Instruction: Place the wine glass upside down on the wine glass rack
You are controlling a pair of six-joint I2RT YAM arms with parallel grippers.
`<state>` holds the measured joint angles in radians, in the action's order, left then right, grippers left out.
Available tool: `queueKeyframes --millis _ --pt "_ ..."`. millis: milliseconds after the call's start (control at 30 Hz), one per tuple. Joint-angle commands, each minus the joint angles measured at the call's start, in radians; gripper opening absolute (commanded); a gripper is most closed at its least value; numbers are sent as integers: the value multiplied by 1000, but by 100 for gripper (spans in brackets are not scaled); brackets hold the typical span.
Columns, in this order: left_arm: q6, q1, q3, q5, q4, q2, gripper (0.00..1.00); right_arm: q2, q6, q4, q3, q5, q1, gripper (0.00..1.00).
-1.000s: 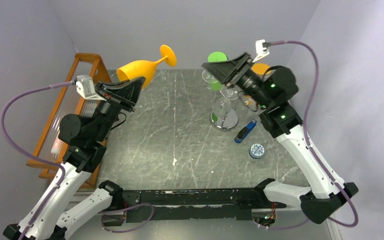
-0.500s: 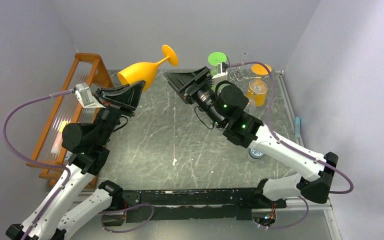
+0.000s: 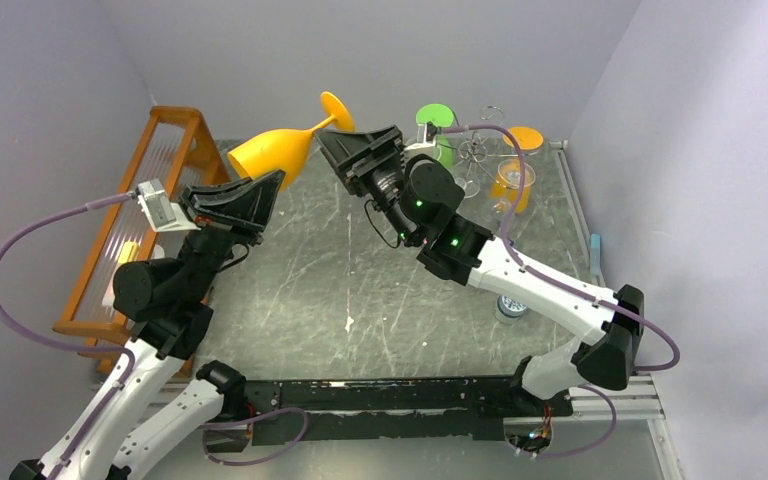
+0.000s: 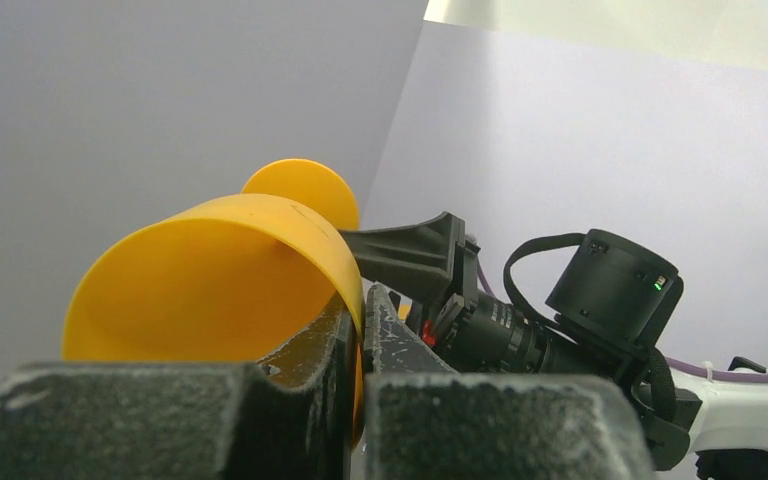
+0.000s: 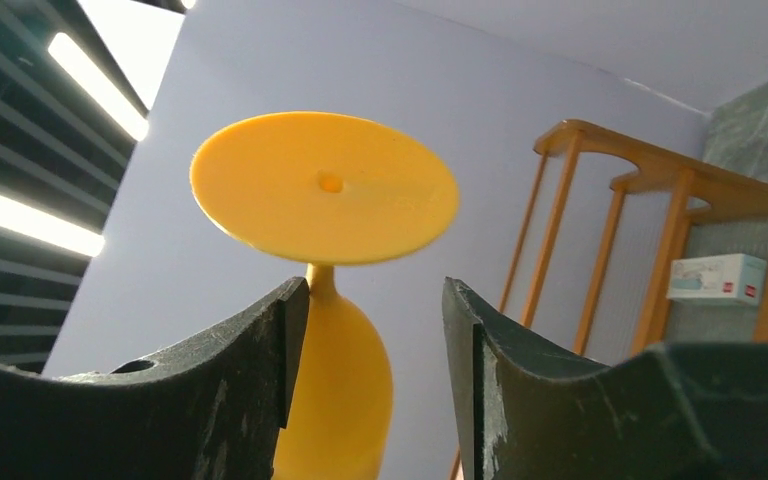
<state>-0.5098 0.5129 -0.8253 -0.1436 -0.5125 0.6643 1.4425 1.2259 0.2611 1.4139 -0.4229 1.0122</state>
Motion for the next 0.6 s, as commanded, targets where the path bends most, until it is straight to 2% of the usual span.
queueKeyframes --millis 0,100,400,500,567 --pt "-1 -4 9 -54 -33 -15 5 3 -14 133 0 -11 7 53" --pt "4 -4 4 -24 -5 -18 5 -10 -25 183 -33 3 9 45" --pt "-4 -4 14 -90 -32 -11 5 18 -9 158 3 9 8 45" --pt "-1 -4 14 -119 -31 -9 5 37 0 166 14 39 7 38" --pt "0 -5 15 -130 -20 -13 5 41 -2 170 15 50 7 30"
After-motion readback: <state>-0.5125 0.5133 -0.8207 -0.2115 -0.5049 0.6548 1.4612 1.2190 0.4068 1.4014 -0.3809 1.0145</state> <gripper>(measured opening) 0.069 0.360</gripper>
